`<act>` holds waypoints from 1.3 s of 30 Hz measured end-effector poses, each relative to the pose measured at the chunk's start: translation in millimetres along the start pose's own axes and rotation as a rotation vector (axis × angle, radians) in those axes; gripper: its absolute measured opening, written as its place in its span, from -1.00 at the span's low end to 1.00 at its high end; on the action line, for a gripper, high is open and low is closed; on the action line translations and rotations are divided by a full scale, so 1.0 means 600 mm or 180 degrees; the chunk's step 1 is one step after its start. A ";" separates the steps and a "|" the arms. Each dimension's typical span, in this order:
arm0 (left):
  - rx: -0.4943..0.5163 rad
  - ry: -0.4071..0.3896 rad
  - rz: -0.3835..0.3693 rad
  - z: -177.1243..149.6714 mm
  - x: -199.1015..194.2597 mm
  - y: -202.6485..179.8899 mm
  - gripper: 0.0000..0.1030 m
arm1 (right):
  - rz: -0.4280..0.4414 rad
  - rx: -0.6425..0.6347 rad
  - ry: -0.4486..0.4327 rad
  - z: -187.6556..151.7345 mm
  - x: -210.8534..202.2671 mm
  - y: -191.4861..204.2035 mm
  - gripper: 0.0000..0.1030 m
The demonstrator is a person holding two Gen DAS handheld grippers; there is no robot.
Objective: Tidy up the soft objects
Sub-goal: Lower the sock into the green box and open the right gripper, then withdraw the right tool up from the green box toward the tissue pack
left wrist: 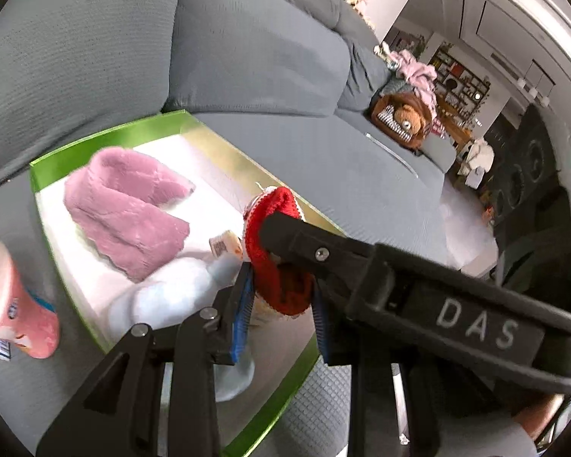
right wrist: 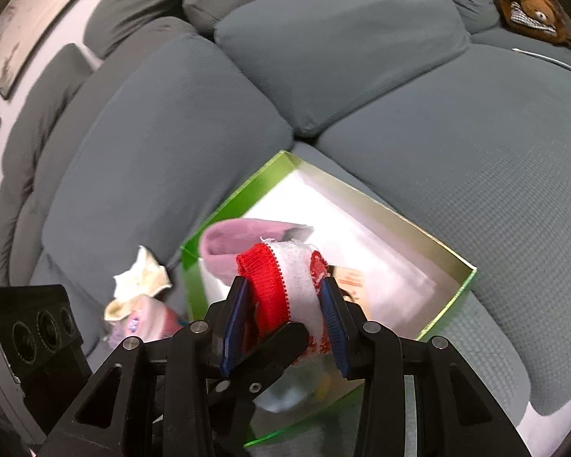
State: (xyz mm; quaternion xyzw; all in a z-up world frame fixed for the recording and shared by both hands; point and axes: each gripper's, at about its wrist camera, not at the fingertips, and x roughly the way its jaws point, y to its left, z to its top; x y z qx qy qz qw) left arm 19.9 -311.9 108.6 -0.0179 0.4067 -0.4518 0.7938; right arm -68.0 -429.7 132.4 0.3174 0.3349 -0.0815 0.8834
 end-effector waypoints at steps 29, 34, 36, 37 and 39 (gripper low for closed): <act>-0.0254 -0.0318 0.0065 -0.021 -0.102 0.013 0.61 | -0.0355 -0.0128 -0.0281 0.001 -0.034 0.027 0.47; -0.0331 -0.0562 0.0192 -0.043 -0.175 0.030 0.90 | -0.0397 -0.0315 -0.0389 -0.005 -0.048 0.065 0.69; -0.0376 -0.0666 0.0250 -0.054 -0.205 0.040 0.95 | -0.0401 -0.0379 -0.0449 -0.009 -0.053 0.080 0.75; -0.0388 -0.0713 0.0276 -0.060 -0.221 0.045 0.97 | -0.0403 -0.0417 -0.0464 -0.011 -0.055 0.088 0.75; -0.0427 -0.0819 0.0393 -0.075 -0.254 0.059 0.97 | -0.0411 -0.0505 -0.0491 -0.016 -0.059 0.104 0.75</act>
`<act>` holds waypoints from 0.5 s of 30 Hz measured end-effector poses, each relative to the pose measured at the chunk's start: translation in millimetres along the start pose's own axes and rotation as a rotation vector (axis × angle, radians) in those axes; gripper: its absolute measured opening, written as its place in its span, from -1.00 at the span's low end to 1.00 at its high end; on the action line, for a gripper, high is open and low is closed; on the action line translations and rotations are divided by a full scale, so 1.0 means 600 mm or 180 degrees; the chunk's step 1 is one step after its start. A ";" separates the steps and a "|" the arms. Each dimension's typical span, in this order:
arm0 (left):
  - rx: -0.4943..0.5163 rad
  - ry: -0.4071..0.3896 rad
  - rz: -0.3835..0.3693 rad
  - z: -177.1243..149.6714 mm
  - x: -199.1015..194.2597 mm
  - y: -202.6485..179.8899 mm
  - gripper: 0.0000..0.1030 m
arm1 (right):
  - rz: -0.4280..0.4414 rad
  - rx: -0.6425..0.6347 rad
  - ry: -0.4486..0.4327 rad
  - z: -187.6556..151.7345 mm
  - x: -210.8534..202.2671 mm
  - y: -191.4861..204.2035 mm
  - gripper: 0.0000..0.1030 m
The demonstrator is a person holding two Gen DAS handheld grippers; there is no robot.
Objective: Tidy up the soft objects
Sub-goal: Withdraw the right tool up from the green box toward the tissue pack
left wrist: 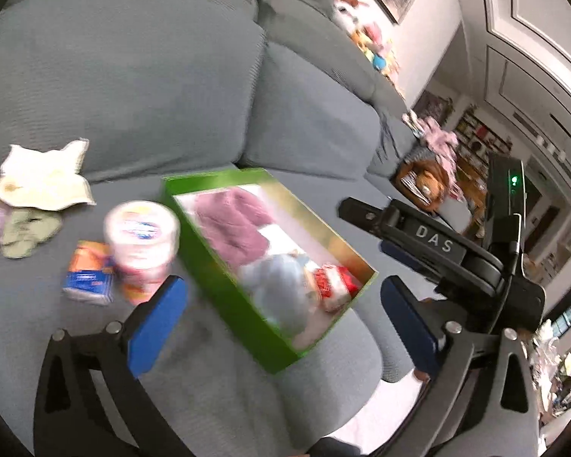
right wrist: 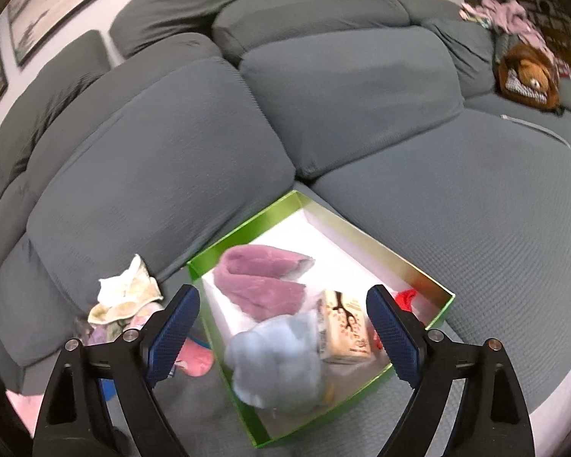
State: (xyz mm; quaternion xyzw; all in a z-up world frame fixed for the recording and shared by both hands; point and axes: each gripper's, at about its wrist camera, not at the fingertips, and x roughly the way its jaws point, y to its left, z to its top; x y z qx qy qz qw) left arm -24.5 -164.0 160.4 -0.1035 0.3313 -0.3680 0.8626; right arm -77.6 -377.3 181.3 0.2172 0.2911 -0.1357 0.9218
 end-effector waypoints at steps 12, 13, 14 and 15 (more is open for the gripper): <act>-0.0476 -0.0234 0.1045 -0.048 -0.117 0.157 0.97 | -0.0043 -0.0643 -0.0009 -0.032 -0.013 0.117 0.80; -0.0496 -0.0248 0.1107 -0.053 -0.126 0.166 0.97 | -0.0032 -0.0697 0.0001 -0.036 -0.012 0.126 0.80; -0.0532 -0.0267 0.1193 -0.059 -0.131 0.180 0.97 | -0.0015 -0.0760 0.0011 -0.041 -0.011 0.138 0.80; -0.0571 -0.0275 0.1278 -0.066 -0.134 0.197 0.97 | -0.0003 -0.0809 0.0024 -0.046 -0.009 0.149 0.80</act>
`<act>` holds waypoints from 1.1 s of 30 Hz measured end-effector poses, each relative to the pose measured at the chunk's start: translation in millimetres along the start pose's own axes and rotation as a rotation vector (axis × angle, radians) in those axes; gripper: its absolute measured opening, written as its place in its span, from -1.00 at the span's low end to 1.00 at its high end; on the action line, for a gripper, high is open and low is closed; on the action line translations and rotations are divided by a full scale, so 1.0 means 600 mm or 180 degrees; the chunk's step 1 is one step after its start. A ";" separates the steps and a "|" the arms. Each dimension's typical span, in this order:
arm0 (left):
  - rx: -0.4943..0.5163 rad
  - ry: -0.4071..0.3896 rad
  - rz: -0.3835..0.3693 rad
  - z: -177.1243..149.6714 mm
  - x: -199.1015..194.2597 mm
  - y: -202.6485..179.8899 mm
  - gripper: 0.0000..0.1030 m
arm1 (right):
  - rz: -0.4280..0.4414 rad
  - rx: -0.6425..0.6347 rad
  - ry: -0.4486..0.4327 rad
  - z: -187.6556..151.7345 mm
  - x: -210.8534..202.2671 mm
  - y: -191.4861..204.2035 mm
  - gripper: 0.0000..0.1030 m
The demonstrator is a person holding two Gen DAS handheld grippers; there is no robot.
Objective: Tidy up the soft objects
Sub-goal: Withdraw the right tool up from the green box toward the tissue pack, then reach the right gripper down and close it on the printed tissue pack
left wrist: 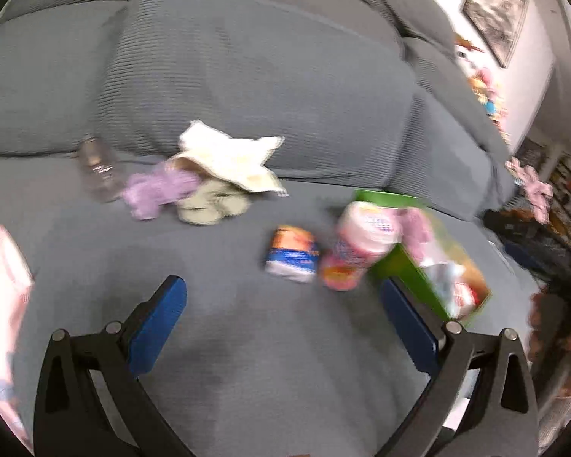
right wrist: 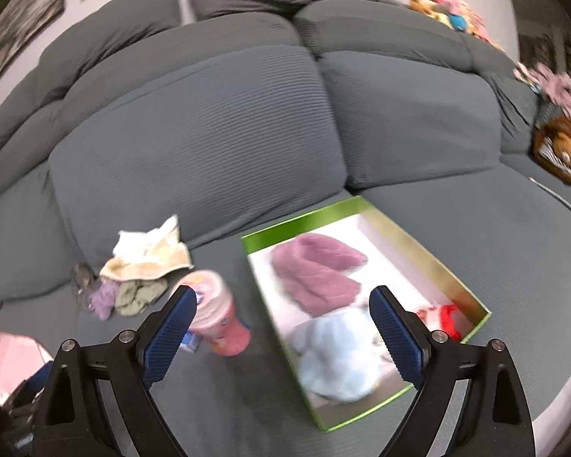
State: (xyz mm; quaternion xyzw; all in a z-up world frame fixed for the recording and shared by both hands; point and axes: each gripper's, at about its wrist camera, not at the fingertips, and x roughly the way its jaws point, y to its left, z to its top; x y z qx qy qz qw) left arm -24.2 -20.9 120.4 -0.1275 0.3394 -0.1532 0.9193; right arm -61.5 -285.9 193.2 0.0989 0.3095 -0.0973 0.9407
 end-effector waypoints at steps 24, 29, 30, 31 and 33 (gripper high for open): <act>-0.0664 0.0304 0.1093 -0.020 0.029 0.174 0.97 | 0.0303 -0.0052 0.0923 -0.113 0.186 0.214 0.50; -0.0797 0.0256 0.1095 -0.015 0.022 0.190 0.97 | 0.0002 -0.0221 0.0890 -0.125 0.237 0.237 0.50; -0.0806 0.0258 0.1090 -0.015 0.021 0.191 0.97 | -0.0013 -0.0242 0.0871 -0.127 0.243 0.241 0.50; -0.0813 0.0259 0.1086 -0.014 0.021 0.193 0.97 | -0.0022 -0.0267 0.0875 -0.128 0.248 0.245 0.50; -0.0822 0.0249 0.1105 -0.013 0.019 0.196 0.97 | -0.0067 -0.0324 0.0930 -0.133 0.262 0.253 0.50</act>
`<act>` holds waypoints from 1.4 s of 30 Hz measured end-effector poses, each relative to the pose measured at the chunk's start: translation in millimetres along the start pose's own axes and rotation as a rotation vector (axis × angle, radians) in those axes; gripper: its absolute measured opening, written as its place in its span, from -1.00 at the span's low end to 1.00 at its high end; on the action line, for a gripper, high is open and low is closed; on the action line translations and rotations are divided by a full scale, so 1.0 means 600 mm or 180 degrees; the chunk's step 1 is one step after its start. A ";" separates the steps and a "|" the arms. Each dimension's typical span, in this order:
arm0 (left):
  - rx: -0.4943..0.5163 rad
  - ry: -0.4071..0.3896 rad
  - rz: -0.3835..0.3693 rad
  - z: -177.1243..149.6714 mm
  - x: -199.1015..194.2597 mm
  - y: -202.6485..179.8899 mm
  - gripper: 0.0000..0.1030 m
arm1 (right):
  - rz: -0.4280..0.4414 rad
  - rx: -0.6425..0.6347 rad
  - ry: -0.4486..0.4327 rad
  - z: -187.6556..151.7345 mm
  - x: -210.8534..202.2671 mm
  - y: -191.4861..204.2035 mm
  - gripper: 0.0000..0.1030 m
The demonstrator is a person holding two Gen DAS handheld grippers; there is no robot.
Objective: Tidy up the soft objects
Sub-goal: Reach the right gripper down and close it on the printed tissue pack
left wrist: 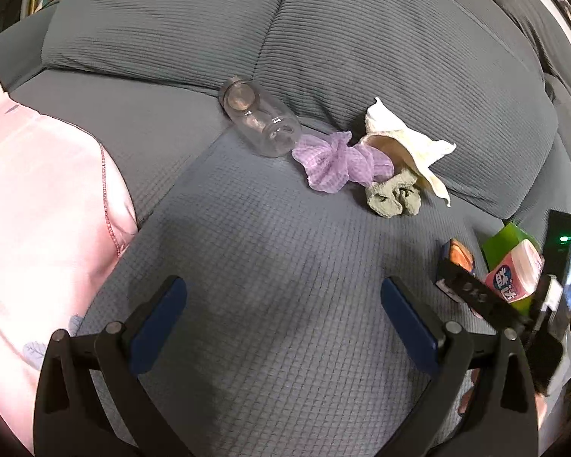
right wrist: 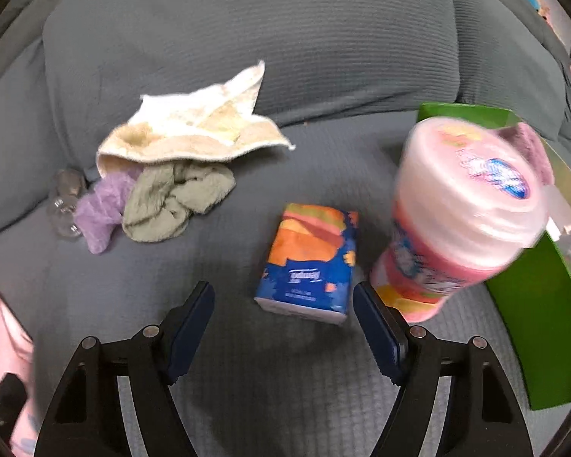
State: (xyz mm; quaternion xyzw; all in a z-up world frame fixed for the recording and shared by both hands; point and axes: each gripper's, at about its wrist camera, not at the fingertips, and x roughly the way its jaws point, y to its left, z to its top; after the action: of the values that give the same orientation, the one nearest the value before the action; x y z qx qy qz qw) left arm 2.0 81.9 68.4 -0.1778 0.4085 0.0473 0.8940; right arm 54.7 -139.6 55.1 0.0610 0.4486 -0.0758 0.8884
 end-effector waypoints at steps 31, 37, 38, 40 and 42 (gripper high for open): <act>-0.0047 0.0112 -0.0081 -0.008 0.007 -0.005 0.97 | 0.1118 -0.1121 0.0750 -0.098 -0.089 0.020 0.09; 0.0029 0.0238 -0.0135 -0.019 0.018 -0.019 0.97 | 0.1271 -0.0844 0.0629 -0.071 -0.095 -0.026 0.48; 0.0046 0.0270 -0.0143 -0.021 0.020 -0.021 0.97 | 0.1282 -0.0806 0.0580 -0.062 -0.095 -0.035 0.48; 0.0082 0.0359 -0.0182 -0.027 0.025 -0.029 0.95 | 0.1375 -0.0687 0.0492 -0.051 -0.096 -0.049 0.48; 0.0113 0.0419 -0.0260 -0.033 0.027 -0.036 0.95 | 0.1586 -0.0493 0.0497 -0.043 -0.094 -0.067 0.48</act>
State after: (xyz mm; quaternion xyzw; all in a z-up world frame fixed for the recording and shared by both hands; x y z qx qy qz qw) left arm 3.7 53.6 50.8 -0.1812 0.4595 -0.0082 0.8694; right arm -6.4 -169.8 83.6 0.1070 0.4914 0.1845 0.8444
